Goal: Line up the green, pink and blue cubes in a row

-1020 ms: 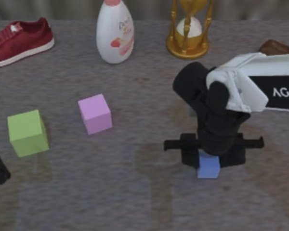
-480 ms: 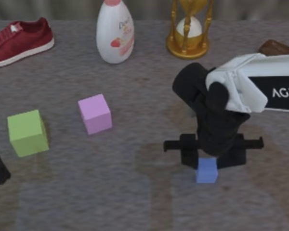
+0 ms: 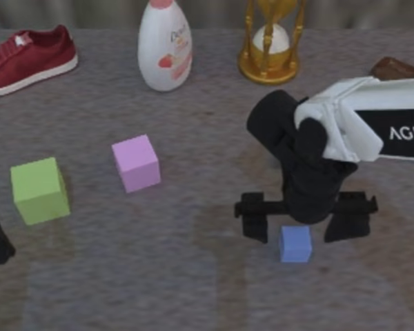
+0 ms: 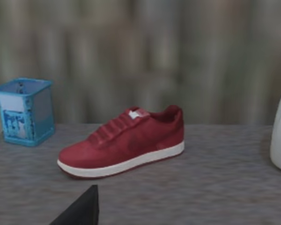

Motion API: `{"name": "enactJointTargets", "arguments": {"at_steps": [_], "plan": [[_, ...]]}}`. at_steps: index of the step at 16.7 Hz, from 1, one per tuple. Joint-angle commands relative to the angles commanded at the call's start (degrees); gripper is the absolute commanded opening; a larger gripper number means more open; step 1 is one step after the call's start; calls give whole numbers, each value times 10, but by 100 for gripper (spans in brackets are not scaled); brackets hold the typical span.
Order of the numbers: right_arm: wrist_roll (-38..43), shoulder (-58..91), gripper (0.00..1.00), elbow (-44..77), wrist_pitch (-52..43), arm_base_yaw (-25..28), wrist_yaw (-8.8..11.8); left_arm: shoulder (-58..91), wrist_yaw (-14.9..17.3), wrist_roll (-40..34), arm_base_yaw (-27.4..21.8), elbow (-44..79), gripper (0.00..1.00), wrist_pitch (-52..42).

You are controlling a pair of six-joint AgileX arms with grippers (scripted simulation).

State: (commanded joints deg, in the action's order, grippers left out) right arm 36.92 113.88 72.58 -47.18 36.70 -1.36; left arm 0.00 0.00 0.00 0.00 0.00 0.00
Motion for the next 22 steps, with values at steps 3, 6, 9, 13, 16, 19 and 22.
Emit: {"name": "enactJointTargets", "arguments": {"at_steps": [3, 6, 9, 13, 16, 19, 22], "plan": [[0, 0, 100, 0, 0, 0, 0, 0, 0, 0, 0, 0, 100, 0], [0, 0, 100, 0, 0, -1, 0, 0, 0, 0, 0, 0, 100, 0], [1, -8, 100, 17, -23, 1, 0, 0, 0, 0, 0, 0, 100, 0], [2, -37, 100, 65, -105, 5, 1, 0, 0, 0, 0, 0, 100, 0], [1, -56, 100, 89, -145, 6, 0, 0, 0, 0, 0, 0, 100, 0], [1, -57, 100, 90, -147, 6, 0, 0, 0, 0, 0, 0, 100, 0], [-1, -59, 100, 85, -142, 4, 1, 5, 2, 2, -2, 5, 100, -3]]}}
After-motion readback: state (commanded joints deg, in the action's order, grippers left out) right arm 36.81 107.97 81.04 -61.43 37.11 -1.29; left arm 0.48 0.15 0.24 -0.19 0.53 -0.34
